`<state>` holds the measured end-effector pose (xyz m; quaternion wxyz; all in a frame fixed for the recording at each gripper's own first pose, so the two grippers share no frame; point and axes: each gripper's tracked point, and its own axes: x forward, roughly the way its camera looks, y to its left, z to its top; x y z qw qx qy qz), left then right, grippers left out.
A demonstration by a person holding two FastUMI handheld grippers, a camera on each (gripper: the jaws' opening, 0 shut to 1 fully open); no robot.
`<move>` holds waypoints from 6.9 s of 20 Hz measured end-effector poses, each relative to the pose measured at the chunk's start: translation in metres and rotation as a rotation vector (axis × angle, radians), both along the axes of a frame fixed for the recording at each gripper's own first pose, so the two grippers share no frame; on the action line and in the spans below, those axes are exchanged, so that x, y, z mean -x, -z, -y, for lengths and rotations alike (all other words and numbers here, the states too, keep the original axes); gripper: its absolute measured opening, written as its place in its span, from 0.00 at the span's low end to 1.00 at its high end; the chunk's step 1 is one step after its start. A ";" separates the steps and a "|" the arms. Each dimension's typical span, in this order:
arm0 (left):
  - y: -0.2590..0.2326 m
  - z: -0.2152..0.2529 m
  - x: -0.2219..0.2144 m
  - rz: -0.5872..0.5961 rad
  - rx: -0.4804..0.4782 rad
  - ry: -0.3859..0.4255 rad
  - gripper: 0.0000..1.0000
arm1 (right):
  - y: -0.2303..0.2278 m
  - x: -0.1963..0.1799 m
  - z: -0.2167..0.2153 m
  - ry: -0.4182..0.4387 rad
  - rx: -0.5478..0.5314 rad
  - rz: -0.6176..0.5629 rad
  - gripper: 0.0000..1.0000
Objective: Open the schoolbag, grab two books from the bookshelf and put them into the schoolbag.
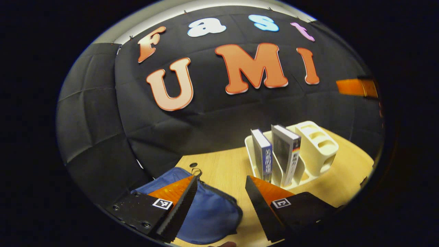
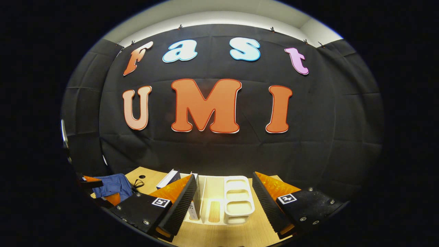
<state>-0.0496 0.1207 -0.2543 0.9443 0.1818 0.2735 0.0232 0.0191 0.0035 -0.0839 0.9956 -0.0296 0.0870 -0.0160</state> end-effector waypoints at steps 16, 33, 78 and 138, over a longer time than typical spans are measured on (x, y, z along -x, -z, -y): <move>0.154 -0.039 0.083 -0.449 -0.453 0.139 0.90 | 0.013 -0.006 0.026 0.055 0.016 -0.024 0.97; 0.170 -0.070 0.068 -0.454 -0.563 0.069 0.28 | 0.016 -0.006 0.030 0.059 0.025 -0.031 0.97; -0.046 -0.179 -0.062 -0.357 0.637 -0.077 0.05 | 0.160 -0.139 -0.213 -0.266 0.112 -0.607 0.98; -0.034 -0.156 -0.063 -0.521 0.592 -0.115 0.05 | 0.163 0.028 -0.343 -0.269 -0.790 -0.897 0.40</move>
